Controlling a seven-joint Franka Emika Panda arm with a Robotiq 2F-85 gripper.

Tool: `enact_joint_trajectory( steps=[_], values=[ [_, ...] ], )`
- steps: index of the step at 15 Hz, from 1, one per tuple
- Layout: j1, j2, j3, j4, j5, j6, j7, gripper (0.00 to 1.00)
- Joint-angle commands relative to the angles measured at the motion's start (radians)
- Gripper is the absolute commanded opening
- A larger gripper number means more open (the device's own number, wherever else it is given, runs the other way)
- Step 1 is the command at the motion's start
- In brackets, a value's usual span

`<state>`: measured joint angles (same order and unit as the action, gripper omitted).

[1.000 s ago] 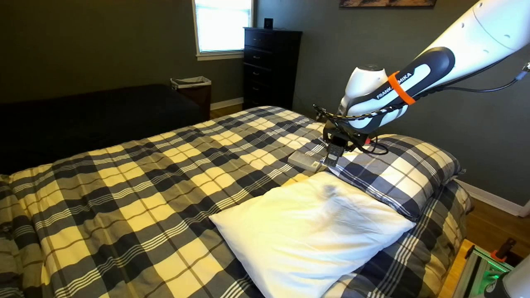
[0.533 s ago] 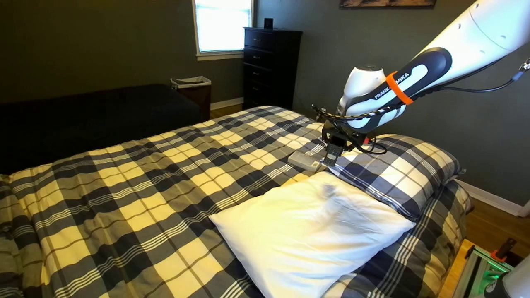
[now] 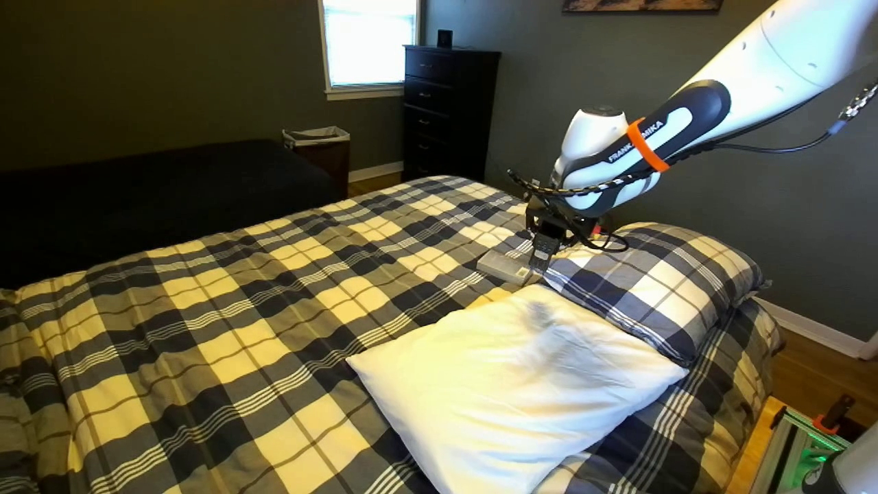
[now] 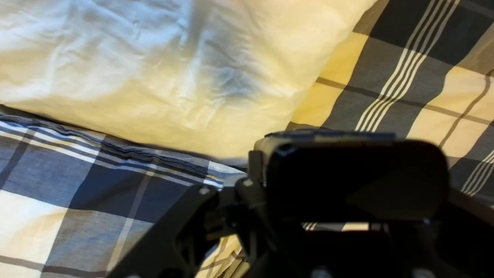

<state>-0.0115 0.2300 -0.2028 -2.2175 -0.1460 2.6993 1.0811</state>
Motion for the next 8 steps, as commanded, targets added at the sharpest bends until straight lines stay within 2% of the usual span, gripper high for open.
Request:
enact_joint_trajectory(
  steps=[1, 8],
  values=[
    [0.017, 0.125, 0.013, 0.146, 0.033, -0.019, 0.016, 0.29],
    [0.078, 0.348, -0.007, 0.396, 0.062, -0.043, 0.068, 0.29]
  ],
)
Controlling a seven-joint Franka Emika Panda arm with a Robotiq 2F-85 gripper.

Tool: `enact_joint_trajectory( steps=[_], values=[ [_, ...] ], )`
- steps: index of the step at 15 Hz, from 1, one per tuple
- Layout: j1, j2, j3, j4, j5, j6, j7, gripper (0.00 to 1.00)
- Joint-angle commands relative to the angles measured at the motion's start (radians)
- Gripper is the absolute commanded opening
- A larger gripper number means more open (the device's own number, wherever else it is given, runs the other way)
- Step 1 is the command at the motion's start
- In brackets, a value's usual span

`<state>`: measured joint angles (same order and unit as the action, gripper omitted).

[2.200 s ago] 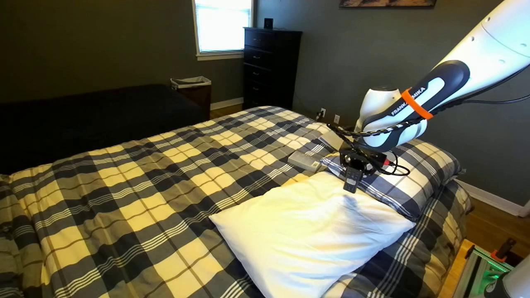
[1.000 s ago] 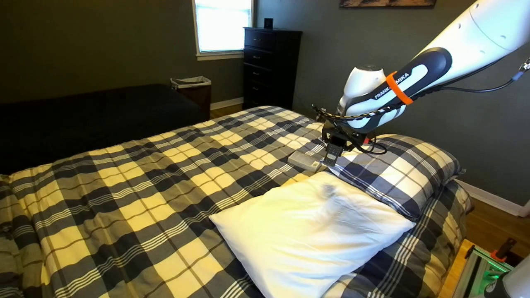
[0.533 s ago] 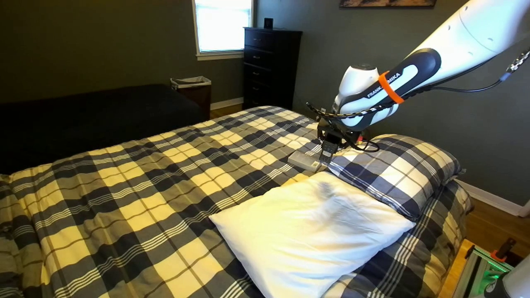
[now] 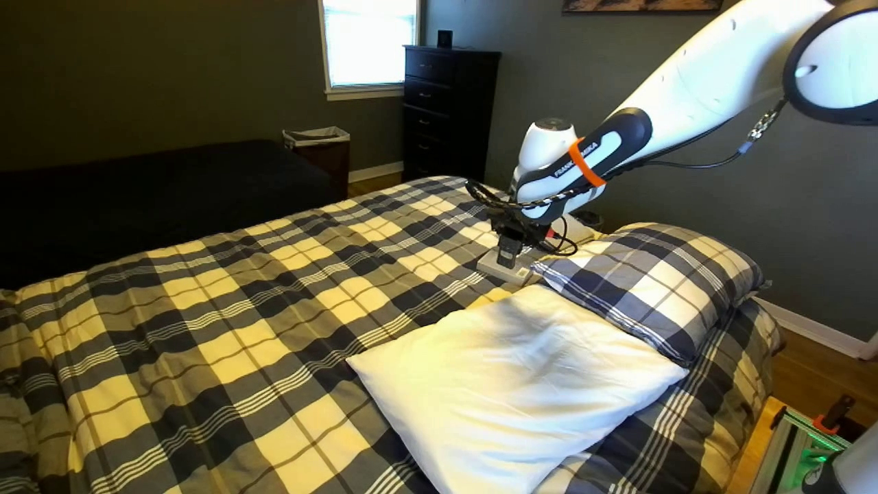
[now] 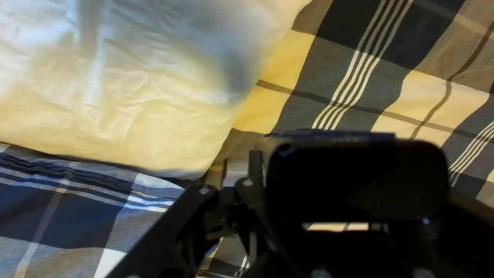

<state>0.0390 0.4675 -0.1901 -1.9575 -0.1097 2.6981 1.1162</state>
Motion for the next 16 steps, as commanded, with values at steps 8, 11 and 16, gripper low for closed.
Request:
enact_joint_trajectory(
  steps=[8, 11, 16],
  values=[
    [0.029, 0.334, -0.023, 0.406, 0.089, -0.123, 0.066, 0.29],
    [0.036, 0.402, -0.039, 0.48, 0.084, -0.14, 0.079, 0.29],
    [0.022, 0.494, -0.032, 0.579, 0.106, -0.182, 0.096, 0.29]
  ],
)
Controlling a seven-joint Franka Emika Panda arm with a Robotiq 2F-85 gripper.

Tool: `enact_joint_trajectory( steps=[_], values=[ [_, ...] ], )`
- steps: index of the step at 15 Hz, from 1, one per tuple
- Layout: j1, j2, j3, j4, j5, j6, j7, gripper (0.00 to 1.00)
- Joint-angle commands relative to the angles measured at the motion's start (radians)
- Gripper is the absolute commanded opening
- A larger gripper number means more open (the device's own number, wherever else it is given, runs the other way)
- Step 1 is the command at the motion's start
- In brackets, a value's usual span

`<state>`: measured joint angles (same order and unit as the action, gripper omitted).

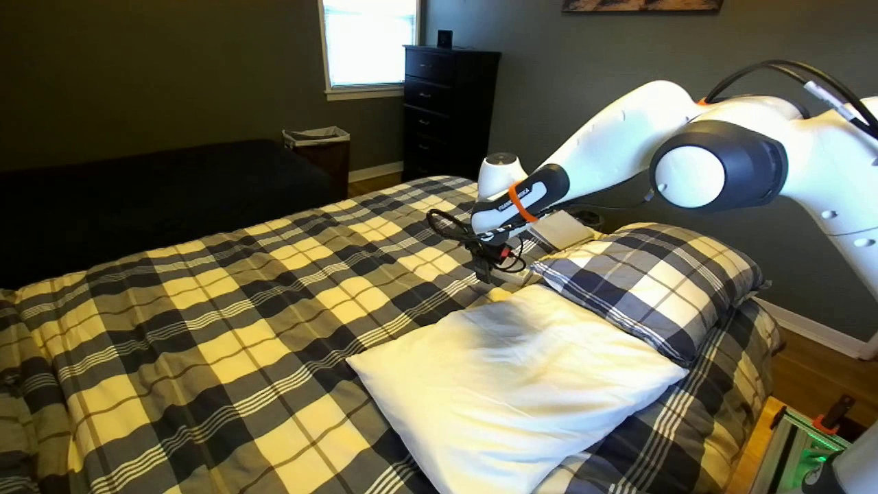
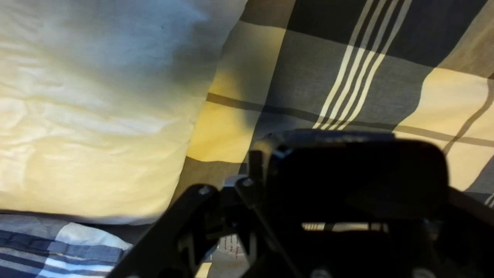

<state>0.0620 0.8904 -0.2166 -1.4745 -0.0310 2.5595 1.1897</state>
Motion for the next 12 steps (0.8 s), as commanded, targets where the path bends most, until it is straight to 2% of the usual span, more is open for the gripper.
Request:
enact_joint_trajectory(
  steps=[1, 5, 6, 7, 10, 12],
  values=[
    [-0.005, 0.086, -0.002, 0.113, 0.035, -0.052, 0.024, 0.29],
    [-0.01, 0.136, 0.001, 0.175, 0.053, -0.079, 0.037, 0.29],
    [-0.013, 0.143, 0.005, 0.186, 0.058, -0.084, 0.037, 0.79],
    [-0.013, 0.147, 0.003, 0.194, 0.059, -0.087, 0.043, 0.79],
    [-0.005, 0.113, -0.008, 0.166, 0.058, -0.073, 0.055, 0.99],
    [0.007, 0.079, -0.028, 0.133, 0.04, -0.071, 0.064, 1.0]
  ],
)
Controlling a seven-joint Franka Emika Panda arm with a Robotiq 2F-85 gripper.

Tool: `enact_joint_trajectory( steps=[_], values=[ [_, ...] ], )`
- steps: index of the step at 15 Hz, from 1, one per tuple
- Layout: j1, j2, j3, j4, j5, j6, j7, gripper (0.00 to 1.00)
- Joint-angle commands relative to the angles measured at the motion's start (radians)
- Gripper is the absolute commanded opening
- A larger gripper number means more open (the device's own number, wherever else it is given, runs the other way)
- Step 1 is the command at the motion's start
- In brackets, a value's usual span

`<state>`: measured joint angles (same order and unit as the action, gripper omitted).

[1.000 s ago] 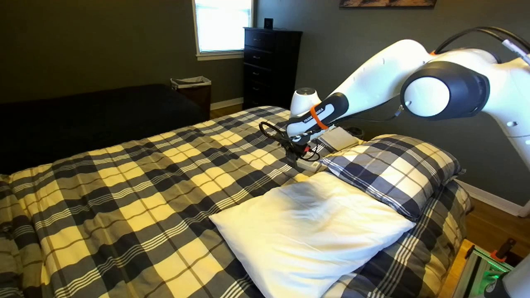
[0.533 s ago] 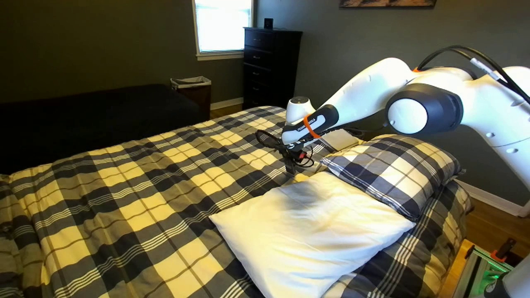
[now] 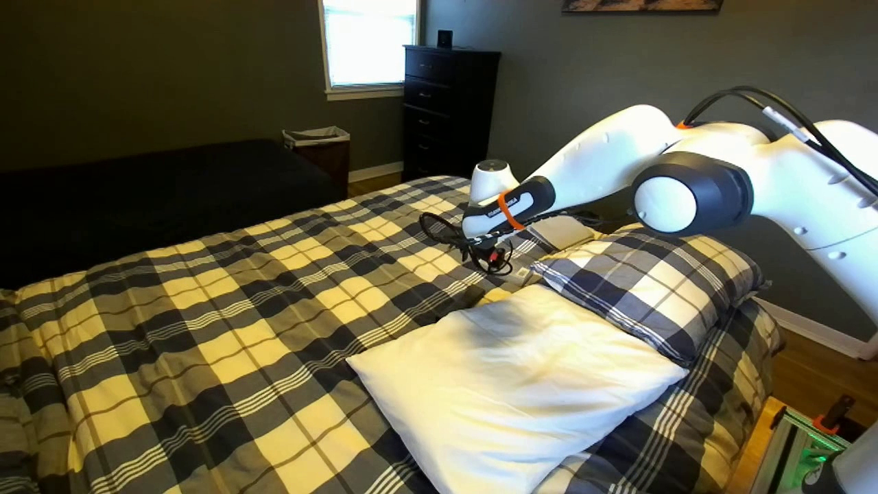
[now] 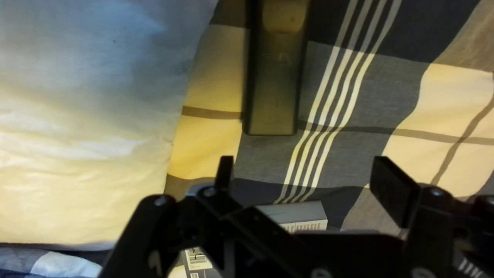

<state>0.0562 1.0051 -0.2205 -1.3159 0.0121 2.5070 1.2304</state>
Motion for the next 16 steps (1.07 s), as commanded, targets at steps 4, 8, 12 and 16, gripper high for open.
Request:
enact_joint_trajectory(
  steps=[4, 8, 12, 16],
  values=[
    [0.032, -0.08, -0.121, -0.082, -0.061, 0.025, 0.054, 1.0],
    [0.037, -0.098, -0.247, -0.128, -0.155, 0.107, 0.093, 1.0],
    [0.041, -0.091, -0.353, -0.187, -0.243, 0.181, 0.102, 1.0],
    [0.021, -0.084, -0.409, -0.253, -0.28, 0.221, 0.057, 1.0]
  ],
)
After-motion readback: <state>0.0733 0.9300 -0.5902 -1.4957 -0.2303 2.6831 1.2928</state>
